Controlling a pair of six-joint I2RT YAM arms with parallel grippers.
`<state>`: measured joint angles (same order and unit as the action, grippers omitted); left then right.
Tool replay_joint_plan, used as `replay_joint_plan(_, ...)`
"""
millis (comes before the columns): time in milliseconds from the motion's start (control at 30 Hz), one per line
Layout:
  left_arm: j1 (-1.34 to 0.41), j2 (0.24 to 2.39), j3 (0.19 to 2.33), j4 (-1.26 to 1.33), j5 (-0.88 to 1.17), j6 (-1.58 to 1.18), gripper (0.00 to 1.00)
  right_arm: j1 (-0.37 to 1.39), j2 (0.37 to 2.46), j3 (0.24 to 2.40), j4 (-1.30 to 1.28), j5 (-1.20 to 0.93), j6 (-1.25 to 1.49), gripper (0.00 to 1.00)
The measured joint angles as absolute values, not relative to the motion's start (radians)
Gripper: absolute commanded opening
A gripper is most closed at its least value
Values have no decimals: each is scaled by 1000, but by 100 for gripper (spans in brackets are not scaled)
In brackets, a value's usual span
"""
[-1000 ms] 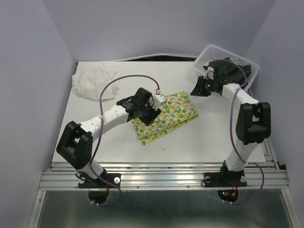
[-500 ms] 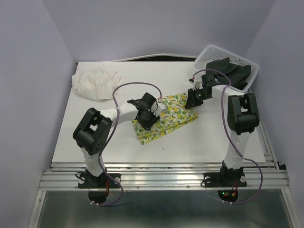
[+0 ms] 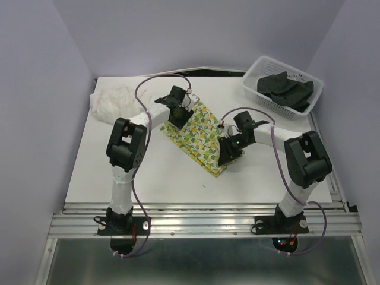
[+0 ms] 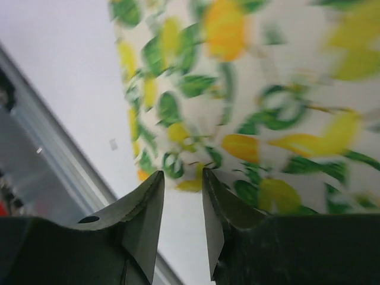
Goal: Fold and stack the skirts
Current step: Fold the skirt
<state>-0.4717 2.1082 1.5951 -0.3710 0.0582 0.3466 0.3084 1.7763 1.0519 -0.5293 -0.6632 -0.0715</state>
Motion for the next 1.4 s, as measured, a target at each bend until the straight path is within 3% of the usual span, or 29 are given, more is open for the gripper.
replay_joint_plan(200, -432, 2013, 1597, -340, 80, 329, 60, 439, 1774, 1213, -646, -828, -29, 42)
replay_joint_plan(433, -431, 1626, 1285, -290, 161, 251, 53, 265, 1850, 1537, -623, -833, -19, 42)
replay_joint_plan(567, -432, 1602, 1165, -244, 204, 196, 46, 210, 1960, 1602, -583, -746, -22, 43)
replay_joint_plan(733, -430, 1692, 1105, -256, 237, 165, 28, 221, 2061, 1571, -559, -665, -21, 42)
replay_joint_plan(1033, -404, 1820, 1185, -250, 265, 167, 19, 224, 1974, 1262, -440, -694, 28, 41)
replay_joint_plan(1400, -349, 1958, 1328, -235, 275, 208, 22, 309, 1794, 1091, -407, -802, 191, 46)
